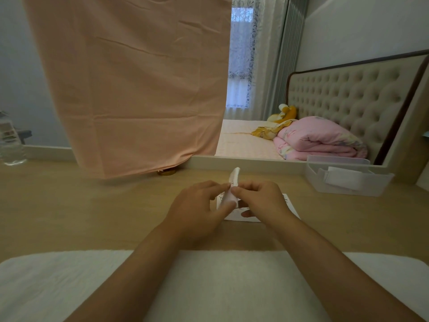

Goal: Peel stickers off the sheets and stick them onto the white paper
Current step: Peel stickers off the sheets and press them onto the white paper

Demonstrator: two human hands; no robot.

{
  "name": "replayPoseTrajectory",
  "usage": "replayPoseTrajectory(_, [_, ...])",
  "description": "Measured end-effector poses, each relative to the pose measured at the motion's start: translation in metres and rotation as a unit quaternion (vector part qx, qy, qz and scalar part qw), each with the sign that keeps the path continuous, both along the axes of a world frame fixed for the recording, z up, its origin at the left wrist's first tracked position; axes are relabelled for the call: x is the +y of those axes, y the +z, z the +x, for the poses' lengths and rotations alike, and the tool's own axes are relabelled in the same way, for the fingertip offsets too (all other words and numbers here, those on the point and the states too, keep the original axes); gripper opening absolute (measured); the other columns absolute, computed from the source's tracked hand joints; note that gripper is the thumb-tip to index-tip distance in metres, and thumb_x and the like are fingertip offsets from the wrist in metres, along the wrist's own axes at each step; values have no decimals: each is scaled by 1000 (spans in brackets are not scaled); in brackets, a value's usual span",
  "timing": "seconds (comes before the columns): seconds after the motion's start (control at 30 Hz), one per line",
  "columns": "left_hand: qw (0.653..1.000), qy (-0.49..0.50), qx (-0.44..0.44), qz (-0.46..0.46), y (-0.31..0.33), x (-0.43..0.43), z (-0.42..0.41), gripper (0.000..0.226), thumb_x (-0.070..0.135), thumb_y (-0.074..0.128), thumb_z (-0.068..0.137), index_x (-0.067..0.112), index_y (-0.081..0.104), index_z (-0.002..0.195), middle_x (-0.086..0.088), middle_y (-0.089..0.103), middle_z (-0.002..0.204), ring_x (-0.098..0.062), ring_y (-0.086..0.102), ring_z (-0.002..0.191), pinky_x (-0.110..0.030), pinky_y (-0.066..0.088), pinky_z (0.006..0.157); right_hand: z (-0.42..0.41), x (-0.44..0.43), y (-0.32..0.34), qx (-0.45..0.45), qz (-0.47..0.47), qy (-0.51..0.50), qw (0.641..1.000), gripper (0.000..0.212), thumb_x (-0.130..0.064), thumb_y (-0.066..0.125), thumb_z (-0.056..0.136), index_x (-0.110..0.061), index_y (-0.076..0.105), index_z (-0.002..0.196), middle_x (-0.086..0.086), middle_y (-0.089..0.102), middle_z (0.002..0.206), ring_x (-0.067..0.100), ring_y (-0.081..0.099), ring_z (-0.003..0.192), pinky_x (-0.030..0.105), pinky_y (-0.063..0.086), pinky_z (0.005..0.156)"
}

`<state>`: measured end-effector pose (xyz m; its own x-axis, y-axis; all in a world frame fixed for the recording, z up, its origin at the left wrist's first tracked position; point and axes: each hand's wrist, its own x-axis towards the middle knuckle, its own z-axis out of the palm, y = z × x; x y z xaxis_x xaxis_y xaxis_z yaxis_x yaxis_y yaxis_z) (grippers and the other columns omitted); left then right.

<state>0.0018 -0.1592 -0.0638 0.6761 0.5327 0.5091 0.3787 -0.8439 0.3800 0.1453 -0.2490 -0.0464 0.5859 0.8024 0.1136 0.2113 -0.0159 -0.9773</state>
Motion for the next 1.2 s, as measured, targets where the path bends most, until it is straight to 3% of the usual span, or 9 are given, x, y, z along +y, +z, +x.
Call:
replayPoseTrajectory(0.17, [993, 7, -112, 30, 2, 20, -7, 35, 28, 63, 94, 26, 61, 130, 10, 57, 128, -7, 46, 120, -26, 38, 101, 16, 2, -4, -71, 6, 17, 997, 18, -12, 64, 95, -25, 77, 93, -3, 75, 91, 10, 67, 80, 28, 53, 65])
replayPoseTrajectory(0.27, [994, 0, -109, 31, 3, 22, -8, 47, 34, 63, 89, 29, 56, 135, 13, 58, 130, -8, 45, 124, -28, 35, 106, 21, 2, -9, -118, 22, 64, 991, 25, -9, 62, 96, -27, 79, 97, -10, 75, 98, 9, 68, 92, 31, 53, 79])
replayPoseTrajectory(0.4, [989, -28, -59, -133, 7, 13, -5, 21, 20, 67, 91, 35, 70, 106, 18, 69, 98, -5, 60, 87, -24, 50, 81, 23, 2, -9, -175, 48, 93, 979, 34, -9, 66, 93, -41, 75, 89, -13, 75, 97, 3, 68, 93, 31, 56, 85])
replayPoseTrajectory(0.5, [962, -31, -67, -265, 8, 10, -4, 18, 13, 65, 91, 28, 74, 96, 10, 74, 94, -10, 67, 88, -28, 54, 80, 23, 2, -12, -245, 35, 39, 968, 27, -20, 74, 88, -45, 70, 98, -16, 68, 107, 2, 61, 97, 26, 51, 84])
replayPoseTrajectory(0.63, [914, -14, -113, -388, 6, 5, 2, 15, 9, 60, 95, 16, 73, 94, -3, 75, 98, -14, 67, 85, -25, 51, 76, 21, 2, -14, -420, 72, -76, 902, 22, -27, 82, 80, -34, 72, 98, -14, 58, 103, 3, 50, 93, 18, 41, 75])
replayPoseTrajectory(0.73, [888, -30, -130, -440, 9, 1, 3, 15, 11, 57, 98, 17, 71, 97, -2, 74, 96, -12, 66, 83, -23, 51, 76, 18, 5, -17, -392, 106, -32, 913, 11, -22, 80, 84, -25, 78, 94, -11, 63, 94, 1, 58, 84, 15, 44, 70])
replayPoseTrajectory(0.93, [864, -40, -140, -483, 5, -2, 2, 15, 21, 62, 97, 25, 75, 104, 8, 77, 95, -11, 68, 92, -33, 51, 94, 13, 7, -24, -375, 109, -2, 920, 21, -21, 75, 89, -20, 78, 110, -7, 70, 106, 0, 62, 87, 11, 50, 72])
replayPoseTrajectory(1.07, [873, -49, -185, -448, 3, -5, 4, 15, 19, 65, 96, 31, 75, 95, 16, 76, 85, 2, 69, 81, -12, 52, 69, 13, 8, -25, -345, 91, -1, 934, 19, -24, 75, 89, -21, 78, 108, -7, 70, 104, 2, 62, 88, 9, 47, 70])
replayPoseTrajectory(1.2, [884, -59, -212, -413, 3, -9, 6, 19, 17, 68, 93, 35, 73, 91, 23, 74, 82, 11, 67, 79, -3, 47, 61, 18, 7, -24, -336, 79, -9, 938, 19, -29, 75, 89, -28, 79, 107, -11, 73, 101, 4, 64, 84, 30, 56, 73])
